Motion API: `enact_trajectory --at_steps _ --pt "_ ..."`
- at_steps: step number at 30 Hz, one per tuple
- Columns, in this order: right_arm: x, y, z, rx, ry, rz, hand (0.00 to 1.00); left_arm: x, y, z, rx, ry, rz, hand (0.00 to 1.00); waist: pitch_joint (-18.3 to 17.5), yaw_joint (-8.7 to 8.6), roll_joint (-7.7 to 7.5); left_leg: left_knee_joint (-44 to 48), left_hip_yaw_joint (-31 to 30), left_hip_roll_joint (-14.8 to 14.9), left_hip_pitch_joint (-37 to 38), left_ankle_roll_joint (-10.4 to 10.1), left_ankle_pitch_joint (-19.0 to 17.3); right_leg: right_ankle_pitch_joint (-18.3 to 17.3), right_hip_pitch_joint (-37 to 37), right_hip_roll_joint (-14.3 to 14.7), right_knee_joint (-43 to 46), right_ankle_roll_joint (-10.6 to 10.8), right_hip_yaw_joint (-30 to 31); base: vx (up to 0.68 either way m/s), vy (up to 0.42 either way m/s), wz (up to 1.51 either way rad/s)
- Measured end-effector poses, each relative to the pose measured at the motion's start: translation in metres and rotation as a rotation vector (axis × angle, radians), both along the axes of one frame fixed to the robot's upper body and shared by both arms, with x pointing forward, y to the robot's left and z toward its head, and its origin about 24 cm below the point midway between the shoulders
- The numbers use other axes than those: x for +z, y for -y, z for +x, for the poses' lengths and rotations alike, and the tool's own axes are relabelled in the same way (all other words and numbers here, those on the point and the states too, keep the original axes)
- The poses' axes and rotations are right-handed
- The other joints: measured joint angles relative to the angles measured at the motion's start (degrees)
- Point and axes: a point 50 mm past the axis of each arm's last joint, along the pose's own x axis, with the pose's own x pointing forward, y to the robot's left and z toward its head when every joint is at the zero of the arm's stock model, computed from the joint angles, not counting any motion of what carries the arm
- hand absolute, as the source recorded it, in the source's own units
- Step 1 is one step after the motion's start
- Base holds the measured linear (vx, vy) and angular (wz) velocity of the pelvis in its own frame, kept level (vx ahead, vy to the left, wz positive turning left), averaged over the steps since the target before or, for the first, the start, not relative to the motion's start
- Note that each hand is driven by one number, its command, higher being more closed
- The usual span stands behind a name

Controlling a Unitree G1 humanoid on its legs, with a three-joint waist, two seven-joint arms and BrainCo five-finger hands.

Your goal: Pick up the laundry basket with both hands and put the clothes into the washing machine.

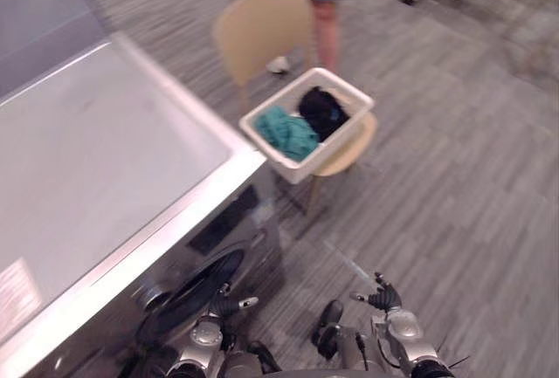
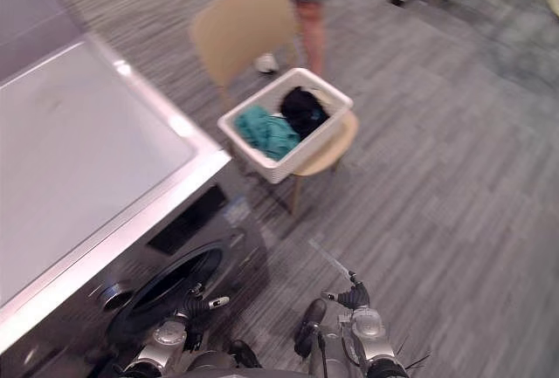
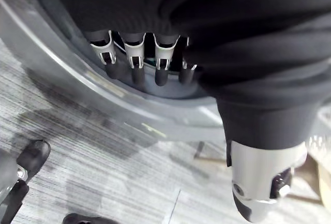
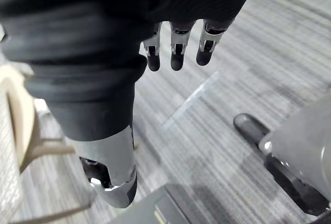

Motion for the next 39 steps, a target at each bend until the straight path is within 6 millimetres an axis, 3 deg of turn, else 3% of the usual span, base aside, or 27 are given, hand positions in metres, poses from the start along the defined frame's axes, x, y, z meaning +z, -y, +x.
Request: enact_trajectory --at_steps 3,5,6,7,8,9,11,12,15,16,17,19,21,22,23,25,27,28,30,31,32,33,34,35,36,38,39 --pt "0.001 0.001 0.002 -0.001 0.005 -0.001 0.00 -0.004 -0.001 -0.009 0.028 -0.025 -0.008 0.00 0.5 -0.93 -0.28 0.1 4.9 0.0 4.2 -1.4 -0.3 2.1 -1.7 2.0 1.6 5.0 6.6 0.16 -0.131 -1.63" --pt "0.000 0.000 0.000 0.009 -0.002 -0.002 0.00 -0.004 -0.002 -0.009 0.035 -0.028 -0.010 0.00 0.6 -1.56 0.22 7.3 2.0 3.8 5.4 -3.9 -2.3 -0.3 -1.7 4.4 2.6 5.7 10.8 0.22 -0.136 -1.38" --pt "-0.002 -0.002 -0.004 0.018 -0.012 -0.001 0.00 -0.003 -0.003 -0.006 0.036 -0.018 -0.006 0.00 0.7 -1.60 0.30 20.1 -2.0 9.8 2.4 -2.6 -3.1 -1.0 -0.6 6.6 2.0 5.8 12.8 0.19 -0.139 -1.02" --pt "-0.005 -0.003 -0.008 0.022 -0.027 0.001 0.00 -0.002 -0.003 -0.006 0.039 -0.014 -0.009 0.00 1.0 -1.40 0.90 35.2 -10.0 15.5 -2.6 2.3 -2.1 -1.0 1.7 9.4 -0.2 5.5 15.0 0.18 -0.135 -1.03" --pt "-0.005 -0.005 -0.008 0.022 -0.030 0.007 0.00 -0.003 -0.002 -0.006 0.042 -0.014 -0.012 0.00 1.3 -1.22 1.10 40.1 -14.3 16.2 -5.0 2.9 -2.8 -1.0 2.6 10.2 -0.8 5.3 16.0 0.18 -0.094 -1.01" --pt "-0.004 -0.003 -0.006 0.022 -0.027 0.001 0.00 -0.003 0.001 -0.007 0.053 -0.019 -0.024 0.00 1.9 -1.10 1.10 46.0 -25.5 12.6 -11.1 1.8 -3.9 -1.2 4.3 10.9 -1.6 4.9 18.1 0.20 0.007 -0.83" --pt "-0.006 -0.002 -0.008 0.018 -0.040 0.001 0.00 -0.004 0.005 -0.007 0.073 -0.015 -0.049 0.00 2.7 0.38 0.40 45.0 -36.7 4.5 -17.3 0.0 -5.1 -1.1 7.4 10.9 -3.6 5.0 21.2 0.27 0.053 -0.87" --pt "-0.008 -0.002 -0.011 0.005 -0.053 0.007 0.00 0.000 0.005 0.000 0.087 0.019 -0.058 0.00 2.9 1.60 0.27 40.1 -38.9 1.9 -19.9 0.2 -5.2 -0.7 9.4 10.8 -4.9 5.7 22.1 0.28 0.060 -0.65" --pt "-0.006 -0.004 -0.007 -0.011 -0.038 0.025 0.00 0.003 0.007 0.005 0.102 0.045 -0.075 0.00 3.2 1.78 -0.09 19.6 -40.9 -2.4 -23.9 -0.5 -4.1 -1.4 12.7 9.8 -7.1 9.2 22.9 0.34 0.108 -0.16" --pt "-0.006 -0.005 -0.006 -0.013 -0.035 0.030 0.00 0.005 0.005 0.006 0.103 0.055 -0.075 0.00 3.3 2.44 -0.87 11.9 -41.8 -4.7 -22.9 0.5 3.1 -1.3 13.9 8.7 -8.3 10.5 23.5 0.29 0.124 -0.20" --pt "-0.006 -0.007 -0.005 -0.015 -0.033 0.036 0.00 0.004 0.005 0.004 0.102 0.051 -0.072 0.00 2.7 3.35 -1.50 10.0 -41.9 -6.8 -21.5 2.9 6.0 -1.7 15.2 7.5 -9.2 11.9 24.6 0.40 0.164 -0.13" --pt "-0.004 -0.008 0.000 -0.011 -0.019 0.036 0.00 0.004 0.005 0.004 0.104 0.051 -0.073 0.00 2.7 3.37 -1.41 13.0 -42.1 -7.7 -22.1 7.3 3.2 -2.6 16.0 6.3 -8.8 13.8 24.2 0.46 0.218 0.02" --pt "-0.002 -0.011 0.004 0.008 -0.013 0.031 0.00 0.001 0.006 0.001 0.107 0.028 -0.069 0.00 2.7 3.52 -1.36 13.0 -41.4 -9.1 -18.3 8.8 0.1 -5.2 12.0 1.7 7.3 17.4 26.0 0.53 0.305 0.02" --pt "-0.001 -0.011 0.005 0.014 -0.009 0.027 0.00 0.000 0.006 -0.001 0.106 0.017 -0.066 0.00 2.8 3.41 -1.40 11.6 -41.4 -9.9 -15.8 9.2 -0.1 -5.1 10.2 -0.3 14.9 17.2 26.2 0.50 0.281 0.20" --pt "-0.003 -0.011 0.003 0.022 -0.018 0.021 0.00 -0.002 0.005 -0.005 0.107 0.001 -0.060 0.00 2.9 3.41 -1.64 9.3 -41.7 -11.5 -11.0 10.0 -0.5 -3.2 7.1 -4.1 28.6 14.8 25.6 0.48 0.224 0.34" --pt "-0.003 -0.011 0.002 0.032 -0.021 0.016 0.00 -0.003 0.004 -0.008 0.106 -0.014 -0.046 0.00 3.0 3.21 -1.38 7.2 -44.7 -13.1 -4.5 11.6 -1.6 -4.7 3.6 -7.7 43.6 12.4 25.1 0.48 0.158 0.59" --pt "-0.001 -0.012 0.005 0.037 -0.009 0.015 0.00 -0.001 0.000 -0.003 0.104 -0.006 -0.034 0.00 2.9 3.06 -0.93 5.3 -50.5 -13.1 -0.7 11.7 -1.6 -7.0 0.1 -6.4 45.0 12.0 24.4 0.52 0.028 0.99" --pt "-0.001 -0.010 0.004 0.036 -0.008 0.012 0.00 0.000 0.003 0.000 0.107 0.002 -0.041 0.00 3.1 3.14 -0.77 4.7 -54.3 -12.7 0.6 11.7 -1.6 -8.9 -1.8 -3.8 40.0 11.9 24.9 0.47 -0.057 1.08" --pt "-0.001 -0.008 0.004 0.035 -0.005 0.008 0.00 0.002 0.006 0.007 0.122 0.020 -0.053 0.00 3.6 3.26 0.32 5.0 -60.5 -11.6 0.8 11.7 -1.6 -10.2 -5.5 2.5 31.2 11.7 31.6 0.47 -0.160 1.14" --pt "0.000 -0.006 0.003 0.029 0.006 0.006 0.00 0.004 0.012 0.013 0.133 0.036 -0.064 0.00 3.8 3.02 0.69 6.3 -65.6 -10.9 0.1 11.6 -1.7 -9.1 -8.8 8.1 23.6 13.1 40.2 0.53 -0.255 1.86" --pt "-0.001 -0.003 -0.004 0.014 0.005 0.004 0.00 0.007 0.020 0.021 0.128 0.054 -0.080 0.00 3.8 2.63 0.74 9.8 -70.1 -11.5 -2.1 10.3 -2.3 -5.3 -10.0 11.6 14.1 15.5 50.2 0.44 -0.237 2.27" --pt "-0.004 -0.001 -0.012 0.002 -0.012 0.004 0.00 0.009 0.022 0.024 0.125 0.063 -0.084 0.00 3.6 1.90 0.50 12.8 -73.4 -12.1 -3.0 7.1 -3.9 -0.3 -8.6 11.6 5.5 16.1 55.7 0.48 -0.309 2.65" --pt "-0.009 -0.003 -0.024 -0.028 -0.033 0.026 0.00 0.009 0.026 0.025 0.117 0.067 -0.095 0.00 3.6 1.68 -1.38 16.6 -76.8 -14.2 -3.2 2.4 -7.2 10.5 -5.5 8.0 -3.0 16.8 58.5 0.48 -0.410 2.18" --pt "-0.003 0.007 -0.015 -0.051 -0.003 0.012 0.00 0.011 0.043 0.028 0.119 0.073 -0.139 0.00 4.6 3.16 2.55 19.1 -78.0 -11.1 -3.6 -0.1 -9.5 9.4 -5.3 9.6 0.8 14.8 52.8 0.53 -0.481 2.13" --pt "0.003 0.010 -0.005 -0.071 0.035 0.001 0.00 0.015 0.044 0.034 0.101 0.100 -0.138 0.00 4.4 4.59 2.52 19.0 -76.7 -9.7 -5.6 -0.5 -9.4 6.7 -5.3 8.6 3.5 12.8 49.3 0.35 -0.403 1.63" --pt "0.013 0.009 0.006 -0.066 0.095 -0.001 0.00 0.018 0.044 0.037 0.109 0.122 -0.137 0.00 4.6 5.04 2.25 16.8 -77.6 -8.7 -8.8 -1.0 -9.1 4.5 -2.9 6.2 5.5 10.3 42.7 0.24 -0.306 2.22" --pt "0.016 0.006 0.009 -0.060 0.119 0.002 0.00 0.017 0.043 0.035 0.116 0.118 -0.135 0.00 4.3 5.78 1.75 13.0 -75.2 -7.9 -9.9 -2.8 -6.7 3.1 -0.5 4.8 5.5 10.5 39.1 0.18 -0.258 2.29"
